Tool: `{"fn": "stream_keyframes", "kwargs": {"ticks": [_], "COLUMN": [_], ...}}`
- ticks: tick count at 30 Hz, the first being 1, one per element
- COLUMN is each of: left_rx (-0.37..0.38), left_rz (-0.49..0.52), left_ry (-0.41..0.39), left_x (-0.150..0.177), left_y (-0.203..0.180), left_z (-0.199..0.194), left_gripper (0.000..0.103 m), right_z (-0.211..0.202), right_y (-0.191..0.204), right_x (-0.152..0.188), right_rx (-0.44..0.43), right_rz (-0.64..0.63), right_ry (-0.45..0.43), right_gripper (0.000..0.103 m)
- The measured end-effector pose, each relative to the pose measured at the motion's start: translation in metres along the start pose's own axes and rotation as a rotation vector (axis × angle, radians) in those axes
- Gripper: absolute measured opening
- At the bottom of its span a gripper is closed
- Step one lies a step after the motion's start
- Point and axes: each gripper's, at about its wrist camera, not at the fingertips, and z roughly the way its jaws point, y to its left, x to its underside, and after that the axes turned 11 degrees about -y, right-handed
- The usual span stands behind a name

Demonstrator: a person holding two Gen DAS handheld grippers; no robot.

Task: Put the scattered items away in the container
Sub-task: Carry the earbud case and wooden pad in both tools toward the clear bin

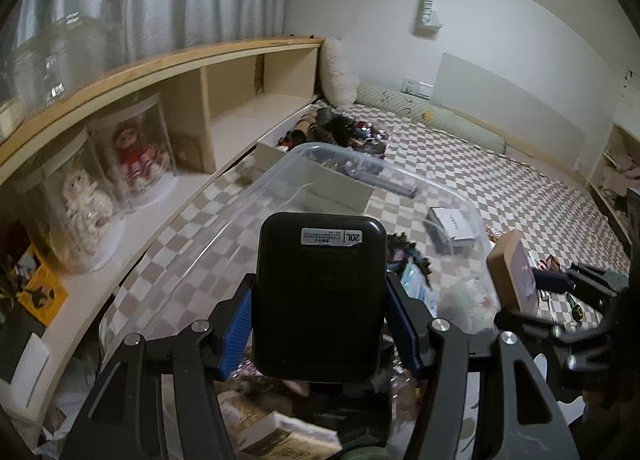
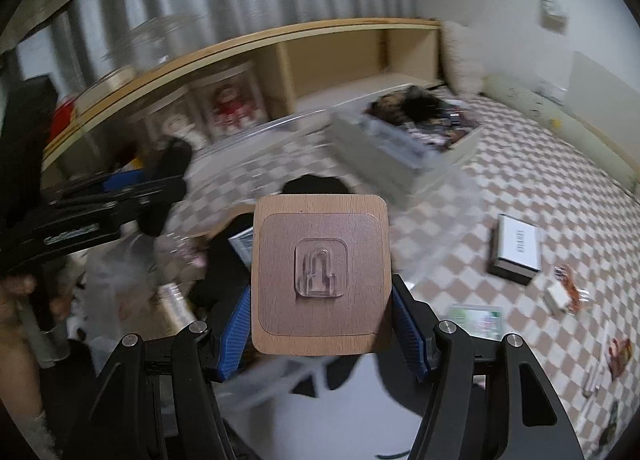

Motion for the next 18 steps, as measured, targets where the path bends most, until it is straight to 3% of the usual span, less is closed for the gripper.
{"fn": "stream_keyframes", "kwargs": {"ticks": [11, 18], "left_rx": [-0.04, -0.029], "left_rz": [-0.028, -0.031], "left_ry": [0.086, 0.11], "left_x": [0.023, 0.03], "left_y": [0.021, 0.024], "left_z": [0.007, 0.009], "left_gripper": [0.061, 0.061], "right_z": [0.021, 0.035], "right_y": [0.054, 0.072], "right_x": [0.019, 0.029], "right_rx": [-0.182, -0.194], "right_rz": [-0.063, -0.097], "right_ry": [0.1, 0.153], "right_gripper": [0.065, 0.065]}}
